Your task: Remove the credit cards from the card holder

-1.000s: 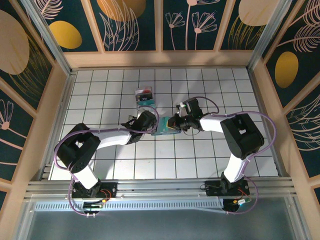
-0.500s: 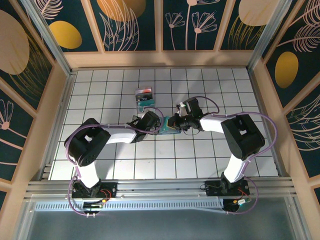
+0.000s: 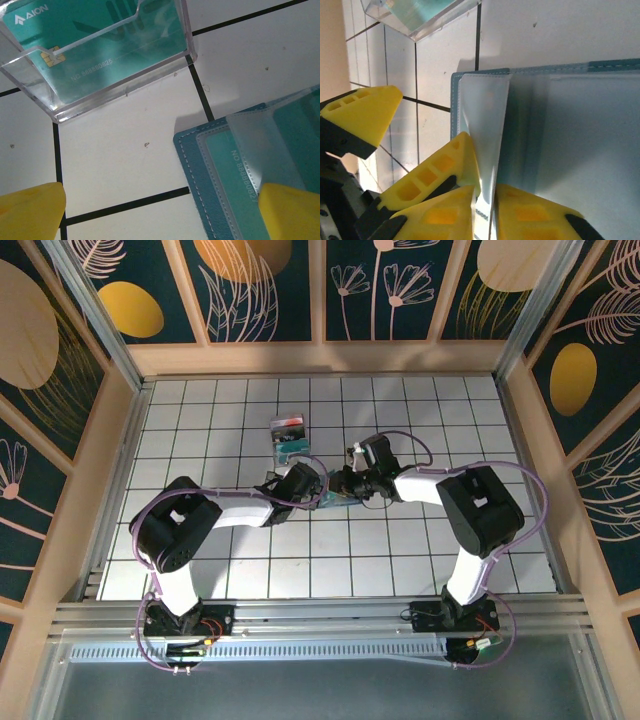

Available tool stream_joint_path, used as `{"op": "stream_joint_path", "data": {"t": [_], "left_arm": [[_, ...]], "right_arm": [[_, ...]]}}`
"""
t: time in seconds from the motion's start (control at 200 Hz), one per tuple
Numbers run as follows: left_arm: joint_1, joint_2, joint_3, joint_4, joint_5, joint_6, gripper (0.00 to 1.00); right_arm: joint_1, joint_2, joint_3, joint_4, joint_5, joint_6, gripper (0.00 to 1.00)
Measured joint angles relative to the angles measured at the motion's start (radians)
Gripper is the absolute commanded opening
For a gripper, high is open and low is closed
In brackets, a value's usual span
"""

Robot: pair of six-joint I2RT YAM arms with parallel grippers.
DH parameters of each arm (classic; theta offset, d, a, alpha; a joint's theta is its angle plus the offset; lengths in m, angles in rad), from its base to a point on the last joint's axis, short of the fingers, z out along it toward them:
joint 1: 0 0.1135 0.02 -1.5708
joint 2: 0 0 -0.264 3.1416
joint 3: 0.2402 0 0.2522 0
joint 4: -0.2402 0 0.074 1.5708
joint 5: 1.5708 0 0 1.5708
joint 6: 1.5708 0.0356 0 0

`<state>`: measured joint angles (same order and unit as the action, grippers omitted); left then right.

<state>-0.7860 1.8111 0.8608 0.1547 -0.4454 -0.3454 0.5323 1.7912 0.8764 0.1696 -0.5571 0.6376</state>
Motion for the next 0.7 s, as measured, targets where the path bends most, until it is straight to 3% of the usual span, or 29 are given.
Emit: {"op": "stream_joint_path", "data": {"t": [0.135,0.465,0.701], "left_arm": [[0.000,-0.008,-0.010,0.005,0.001,-0.011,0.99],[-0.005,-0.060,-0.043,-0.013,0.014,-0.047,0.99],[-0.005,-0.182,-0.037,-0.037,-0.006,-0.053,0.99]], "right_arm": [[0.000,0.000,0.018,-0.051,0.048,-0.017,0.02],[0.007,-0.062,0.057,-0.224,0.194,-0.106,0.01],[0.007,-0.134,0.057,-0.288,0.254,-0.151,0.00]]}}
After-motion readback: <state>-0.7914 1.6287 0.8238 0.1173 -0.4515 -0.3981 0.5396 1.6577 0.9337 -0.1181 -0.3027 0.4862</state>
